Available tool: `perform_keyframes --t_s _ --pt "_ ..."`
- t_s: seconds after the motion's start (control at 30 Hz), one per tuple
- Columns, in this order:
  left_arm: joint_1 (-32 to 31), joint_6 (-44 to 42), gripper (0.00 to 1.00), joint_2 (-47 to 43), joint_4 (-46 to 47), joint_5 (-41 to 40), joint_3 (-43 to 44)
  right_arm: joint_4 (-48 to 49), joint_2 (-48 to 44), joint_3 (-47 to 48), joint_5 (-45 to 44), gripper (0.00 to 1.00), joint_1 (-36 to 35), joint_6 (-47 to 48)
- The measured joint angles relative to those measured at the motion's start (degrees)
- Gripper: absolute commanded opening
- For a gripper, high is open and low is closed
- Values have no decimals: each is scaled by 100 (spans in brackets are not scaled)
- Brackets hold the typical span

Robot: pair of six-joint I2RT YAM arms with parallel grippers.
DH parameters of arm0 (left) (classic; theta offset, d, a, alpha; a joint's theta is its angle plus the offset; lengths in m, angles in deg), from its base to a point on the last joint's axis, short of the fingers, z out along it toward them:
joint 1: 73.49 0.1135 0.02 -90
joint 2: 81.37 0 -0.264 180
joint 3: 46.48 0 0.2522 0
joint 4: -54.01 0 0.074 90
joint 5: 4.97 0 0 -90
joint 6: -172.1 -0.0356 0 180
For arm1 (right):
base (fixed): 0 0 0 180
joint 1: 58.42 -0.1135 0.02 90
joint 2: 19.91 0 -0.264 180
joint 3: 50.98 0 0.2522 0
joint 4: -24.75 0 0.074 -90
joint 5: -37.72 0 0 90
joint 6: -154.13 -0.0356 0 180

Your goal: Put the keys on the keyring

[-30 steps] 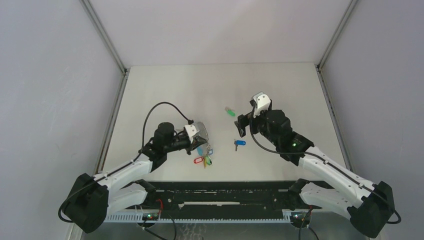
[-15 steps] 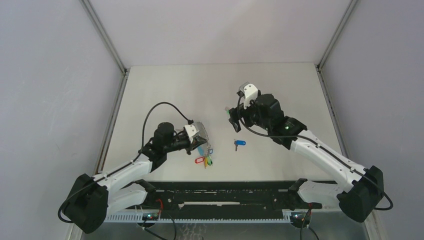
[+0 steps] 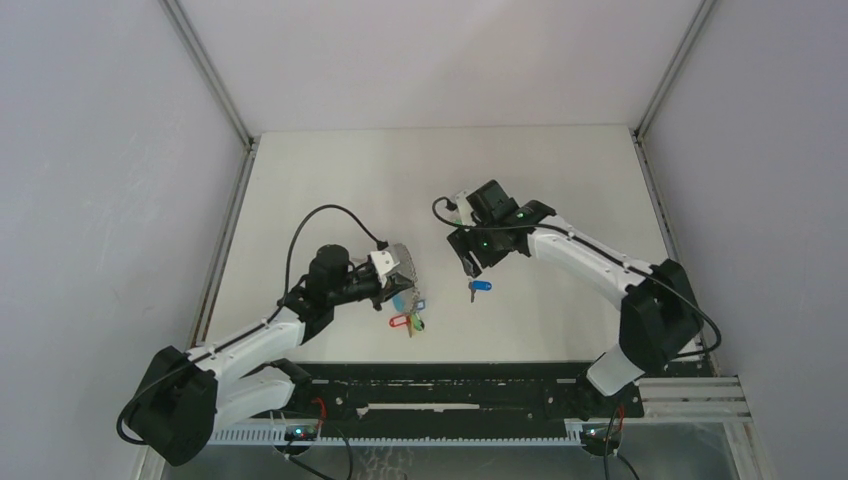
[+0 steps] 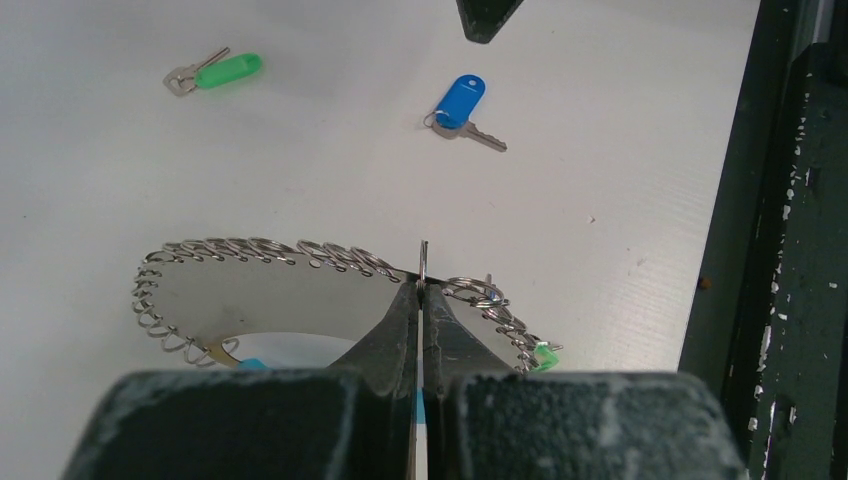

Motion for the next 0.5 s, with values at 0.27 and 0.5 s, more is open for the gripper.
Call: perform_keyframes --t_s 0.27,0.5 --pt "0 -13 0 85 -101 2 0 -466 890 350 221 42 129 42" --pt "0 -17 0 96 -140 2 0 -667 1537 734 356 35 153 76"
